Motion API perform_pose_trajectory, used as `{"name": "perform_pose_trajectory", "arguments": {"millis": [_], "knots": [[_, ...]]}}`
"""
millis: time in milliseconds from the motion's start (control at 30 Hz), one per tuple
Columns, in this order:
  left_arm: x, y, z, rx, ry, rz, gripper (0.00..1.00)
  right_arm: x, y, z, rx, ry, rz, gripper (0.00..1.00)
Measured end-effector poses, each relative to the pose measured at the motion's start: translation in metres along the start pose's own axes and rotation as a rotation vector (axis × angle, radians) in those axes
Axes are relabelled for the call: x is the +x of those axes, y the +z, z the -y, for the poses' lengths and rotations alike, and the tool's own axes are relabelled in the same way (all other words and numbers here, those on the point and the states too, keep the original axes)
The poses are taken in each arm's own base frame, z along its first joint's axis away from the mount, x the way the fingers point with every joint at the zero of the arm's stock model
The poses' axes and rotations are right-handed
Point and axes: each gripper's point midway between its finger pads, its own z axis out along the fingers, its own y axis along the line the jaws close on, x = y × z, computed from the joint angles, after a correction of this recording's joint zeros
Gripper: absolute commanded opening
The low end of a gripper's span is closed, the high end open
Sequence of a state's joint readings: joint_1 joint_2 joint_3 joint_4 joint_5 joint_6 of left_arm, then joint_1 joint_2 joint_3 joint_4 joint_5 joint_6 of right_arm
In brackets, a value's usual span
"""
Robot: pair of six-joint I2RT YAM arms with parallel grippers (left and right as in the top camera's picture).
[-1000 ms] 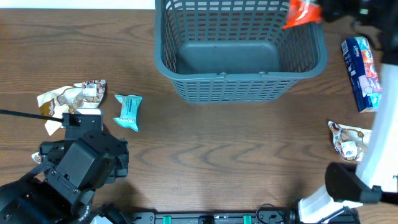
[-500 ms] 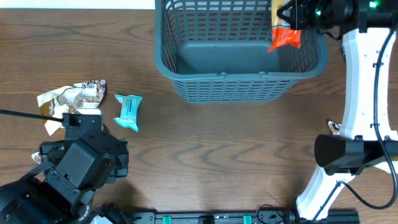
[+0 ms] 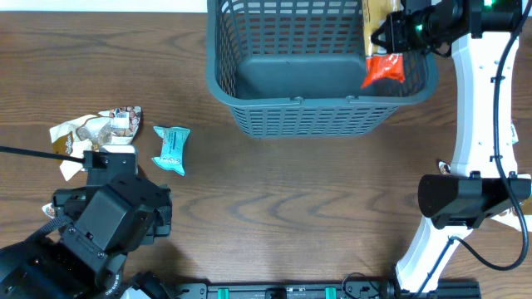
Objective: Pack container
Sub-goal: 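Lift the spaghetti package and carry it into the basket, then release the spaghetti in the basket and withdraw the right gripper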
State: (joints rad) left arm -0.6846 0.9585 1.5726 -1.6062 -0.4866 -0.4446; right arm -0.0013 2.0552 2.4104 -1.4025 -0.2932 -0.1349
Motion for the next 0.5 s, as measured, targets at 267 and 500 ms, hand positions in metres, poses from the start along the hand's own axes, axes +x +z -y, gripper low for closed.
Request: {"name": "perform_pose_trajectory", "arguments": {"millis": [267,500], "knots": [[0.000,0.000,0.000,0.000,0.000,0.000,0.99,0.004,0.005,0.003,0.008,0.001,-0.018,0.01],[0.000,0.000,0.000,0.000,0.000,0.000,0.99,0.025,0.033,0.010,0.007,0.019,-0.098,0.02]]}}
